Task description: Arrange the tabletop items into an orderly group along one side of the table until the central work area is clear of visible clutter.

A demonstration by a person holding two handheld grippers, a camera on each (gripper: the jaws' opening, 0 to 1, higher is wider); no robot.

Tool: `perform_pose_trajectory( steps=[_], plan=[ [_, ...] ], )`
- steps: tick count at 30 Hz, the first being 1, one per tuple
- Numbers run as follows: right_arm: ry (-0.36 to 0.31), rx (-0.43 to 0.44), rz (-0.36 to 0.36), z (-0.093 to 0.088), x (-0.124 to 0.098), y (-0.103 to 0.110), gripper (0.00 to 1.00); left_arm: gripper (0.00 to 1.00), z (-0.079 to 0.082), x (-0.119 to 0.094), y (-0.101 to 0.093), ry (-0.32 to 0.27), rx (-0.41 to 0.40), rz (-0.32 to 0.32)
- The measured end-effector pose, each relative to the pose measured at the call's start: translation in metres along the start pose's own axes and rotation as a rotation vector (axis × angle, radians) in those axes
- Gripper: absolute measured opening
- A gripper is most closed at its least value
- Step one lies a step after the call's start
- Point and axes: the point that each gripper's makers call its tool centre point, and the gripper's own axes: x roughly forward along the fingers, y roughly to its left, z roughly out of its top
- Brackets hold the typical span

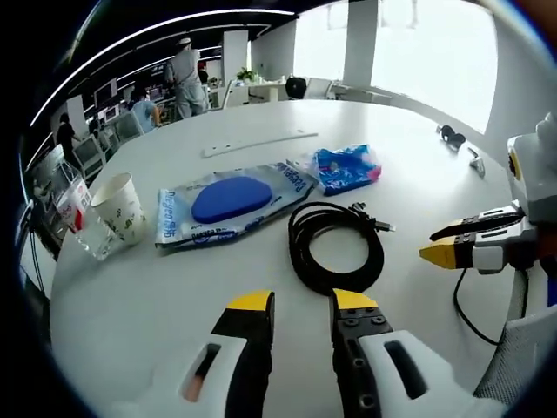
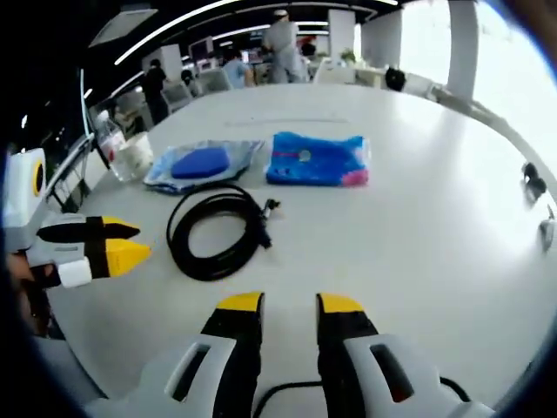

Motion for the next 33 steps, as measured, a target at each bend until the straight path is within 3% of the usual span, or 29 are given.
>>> perform_pose_trajectory(
  steps=[16, 33],
  plan=[
    [-0.007, -0.009, 0.025, -0.011, -0.012, 0.010, 0.22, 0.27, 0.003, -0.018, 0.011, -0.028, -0.007, 0.018],
    [-0.031, -0.030, 0.067, -0.018, -0.021, 0.021, 0.30, 0.40, -0.010, -0.040, 0.011, -0.068, -0.015, -0.013]
  ],
)
